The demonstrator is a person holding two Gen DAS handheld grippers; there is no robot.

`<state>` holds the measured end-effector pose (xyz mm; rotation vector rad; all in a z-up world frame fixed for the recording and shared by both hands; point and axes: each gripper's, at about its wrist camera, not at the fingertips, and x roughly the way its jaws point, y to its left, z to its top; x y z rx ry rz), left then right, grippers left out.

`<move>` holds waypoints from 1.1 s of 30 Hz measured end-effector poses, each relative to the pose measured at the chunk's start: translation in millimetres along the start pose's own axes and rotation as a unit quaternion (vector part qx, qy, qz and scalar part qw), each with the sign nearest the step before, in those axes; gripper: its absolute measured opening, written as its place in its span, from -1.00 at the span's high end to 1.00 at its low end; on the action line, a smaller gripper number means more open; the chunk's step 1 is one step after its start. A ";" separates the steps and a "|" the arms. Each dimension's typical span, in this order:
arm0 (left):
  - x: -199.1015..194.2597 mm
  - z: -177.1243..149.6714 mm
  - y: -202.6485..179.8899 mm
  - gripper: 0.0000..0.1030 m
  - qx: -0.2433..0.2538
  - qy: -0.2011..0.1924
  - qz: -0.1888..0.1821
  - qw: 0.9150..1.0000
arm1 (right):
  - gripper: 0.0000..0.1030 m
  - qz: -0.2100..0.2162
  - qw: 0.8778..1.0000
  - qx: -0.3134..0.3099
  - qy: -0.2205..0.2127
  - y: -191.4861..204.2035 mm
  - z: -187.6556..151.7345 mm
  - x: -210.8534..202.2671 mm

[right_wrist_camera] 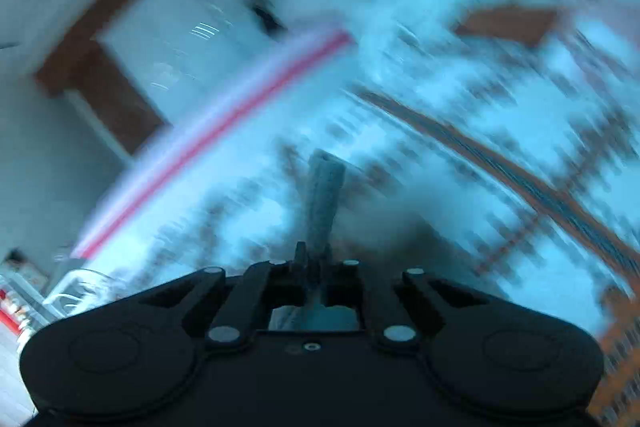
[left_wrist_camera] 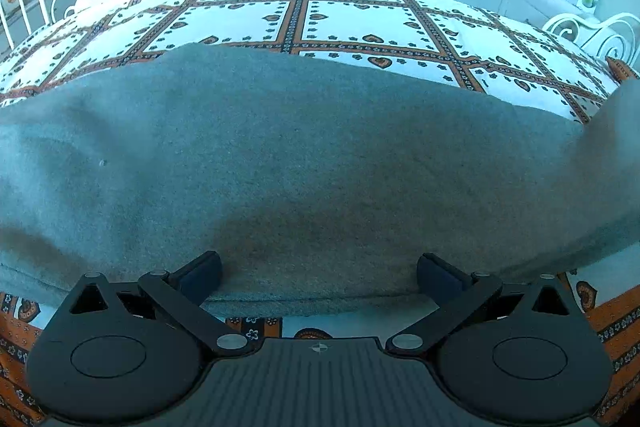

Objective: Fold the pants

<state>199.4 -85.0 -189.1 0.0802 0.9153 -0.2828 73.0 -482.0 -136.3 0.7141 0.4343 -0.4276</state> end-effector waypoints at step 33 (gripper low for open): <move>-8.1 25.9 -51.8 -1.00 0.014 0.009 -0.057 0.998 | 0.88 -0.042 0.979 0.188 0.074 -71.4 -34.9 14.9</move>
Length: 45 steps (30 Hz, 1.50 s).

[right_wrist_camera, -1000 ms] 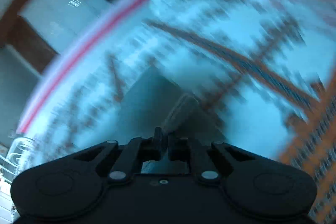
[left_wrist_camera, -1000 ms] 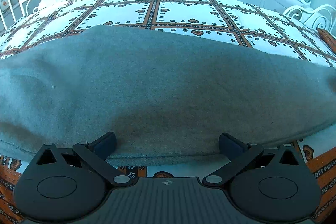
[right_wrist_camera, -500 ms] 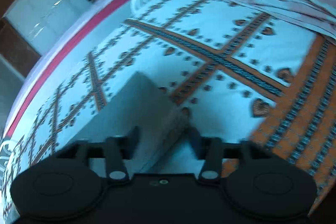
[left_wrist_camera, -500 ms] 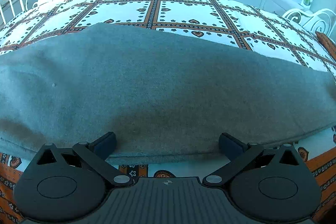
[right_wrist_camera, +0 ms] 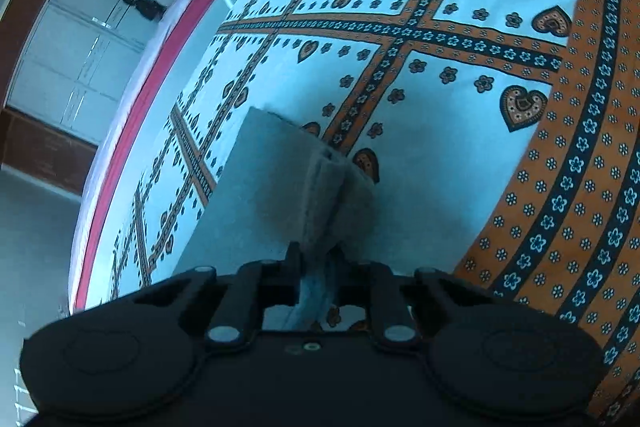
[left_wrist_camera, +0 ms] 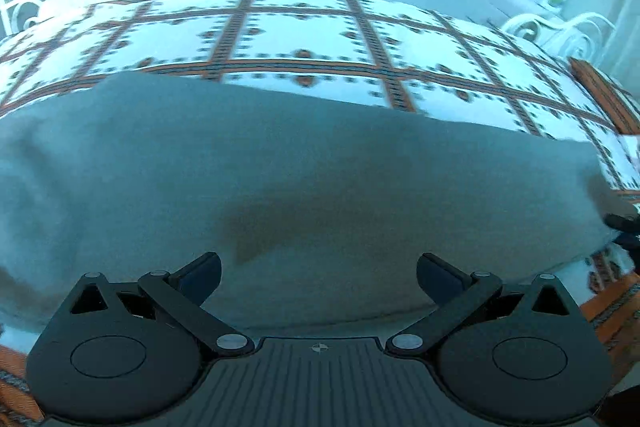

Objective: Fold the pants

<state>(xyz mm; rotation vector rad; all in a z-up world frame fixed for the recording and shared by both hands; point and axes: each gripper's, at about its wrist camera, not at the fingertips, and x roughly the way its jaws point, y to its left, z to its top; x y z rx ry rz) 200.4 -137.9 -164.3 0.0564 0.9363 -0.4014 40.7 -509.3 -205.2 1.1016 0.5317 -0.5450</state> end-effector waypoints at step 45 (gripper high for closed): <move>-15.7 -3.0 190.6 -1.00 -0.111 -0.032 0.120 0.986 | 0.93 0.143 0.821 -0.550 -0.048 281.1 -200.3 -32.1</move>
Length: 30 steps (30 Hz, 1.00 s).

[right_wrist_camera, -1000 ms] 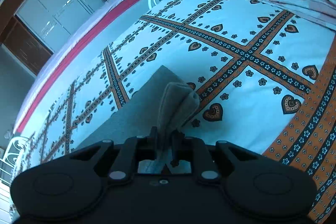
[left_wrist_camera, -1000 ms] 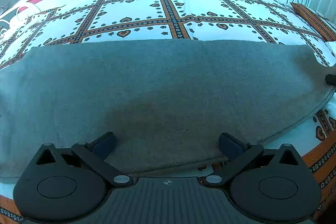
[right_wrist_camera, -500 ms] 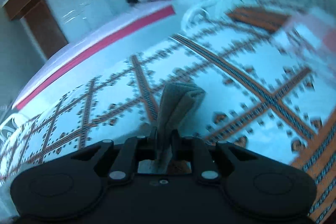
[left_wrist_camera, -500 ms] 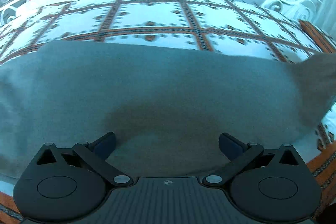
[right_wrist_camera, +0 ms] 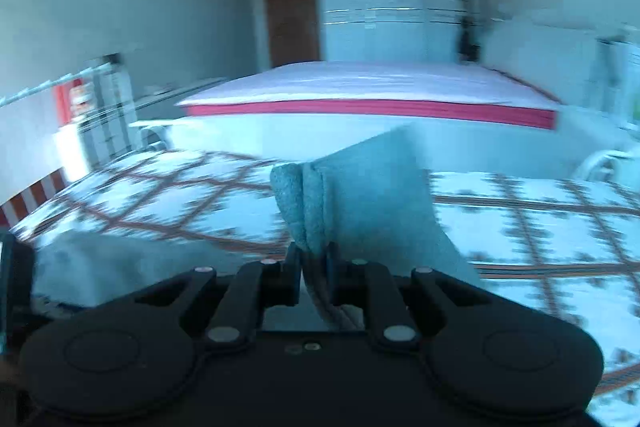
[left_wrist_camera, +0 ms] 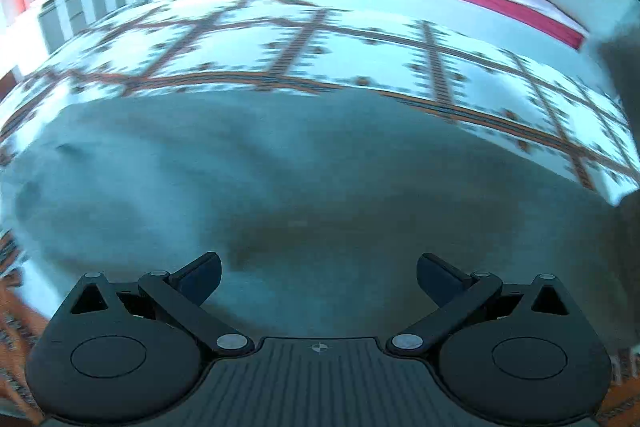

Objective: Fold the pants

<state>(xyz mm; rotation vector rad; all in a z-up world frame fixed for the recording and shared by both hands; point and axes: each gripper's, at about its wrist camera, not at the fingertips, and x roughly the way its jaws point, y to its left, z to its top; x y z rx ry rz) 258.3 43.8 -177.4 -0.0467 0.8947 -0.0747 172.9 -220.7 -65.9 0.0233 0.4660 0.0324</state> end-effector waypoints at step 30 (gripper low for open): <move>3.1 -15.9 27.2 -1.00 -0.027 0.014 -0.012 0.999 | 0.22 0.058 0.989 0.061 0.120 30.4 -76.0 47.4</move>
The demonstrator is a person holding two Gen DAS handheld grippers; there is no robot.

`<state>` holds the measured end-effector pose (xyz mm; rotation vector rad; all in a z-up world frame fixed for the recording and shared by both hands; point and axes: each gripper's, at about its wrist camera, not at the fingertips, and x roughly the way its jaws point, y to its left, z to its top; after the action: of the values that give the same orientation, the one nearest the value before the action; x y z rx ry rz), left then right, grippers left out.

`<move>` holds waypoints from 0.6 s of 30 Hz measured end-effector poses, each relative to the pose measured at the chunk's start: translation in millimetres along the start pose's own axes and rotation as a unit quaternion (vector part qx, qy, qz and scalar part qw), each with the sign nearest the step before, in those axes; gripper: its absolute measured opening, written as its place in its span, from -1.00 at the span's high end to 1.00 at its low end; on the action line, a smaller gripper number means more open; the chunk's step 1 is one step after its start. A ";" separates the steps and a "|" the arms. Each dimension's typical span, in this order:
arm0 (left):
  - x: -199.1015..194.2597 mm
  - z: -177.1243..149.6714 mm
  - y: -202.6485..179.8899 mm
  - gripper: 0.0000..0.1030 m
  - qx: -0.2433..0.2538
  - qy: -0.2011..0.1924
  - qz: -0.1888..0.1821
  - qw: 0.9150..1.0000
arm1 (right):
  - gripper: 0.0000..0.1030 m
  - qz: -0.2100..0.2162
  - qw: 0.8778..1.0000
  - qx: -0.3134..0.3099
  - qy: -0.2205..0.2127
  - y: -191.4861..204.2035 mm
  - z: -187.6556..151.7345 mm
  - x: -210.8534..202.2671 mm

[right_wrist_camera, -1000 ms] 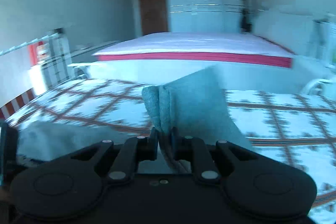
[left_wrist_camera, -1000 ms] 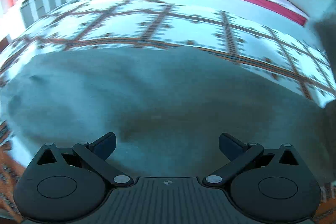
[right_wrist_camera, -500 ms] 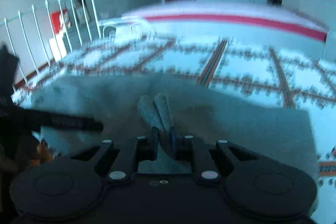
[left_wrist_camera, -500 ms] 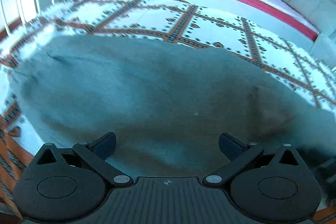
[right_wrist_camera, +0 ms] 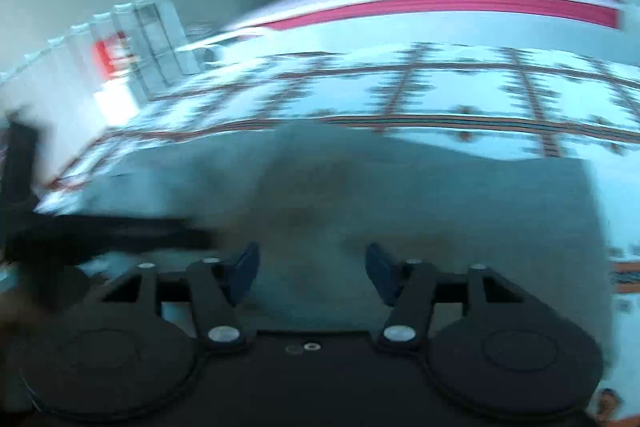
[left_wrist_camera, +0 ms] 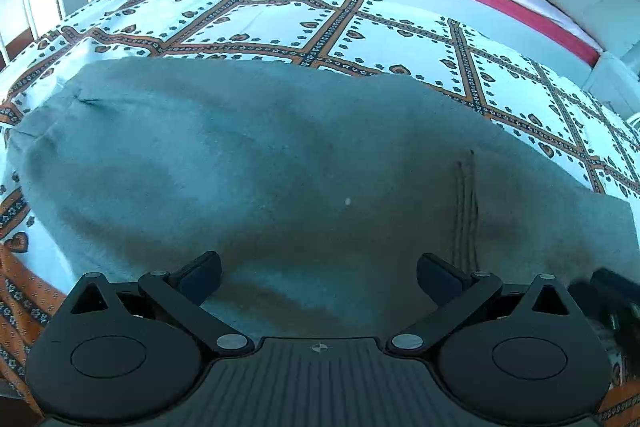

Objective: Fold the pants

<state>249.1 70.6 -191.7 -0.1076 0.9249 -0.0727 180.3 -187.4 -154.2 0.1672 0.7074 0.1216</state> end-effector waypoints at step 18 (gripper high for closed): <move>-38.6 -22.7 117.2 -1.00 -0.180 -0.037 0.056 0.981 | 0.29 0.007 1.000 -0.012 0.025 11.8 -15.3 25.1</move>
<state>209.7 189.6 -189.2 -0.3903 0.8608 0.2023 188.5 -169.9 -179.4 0.1466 0.7549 0.1475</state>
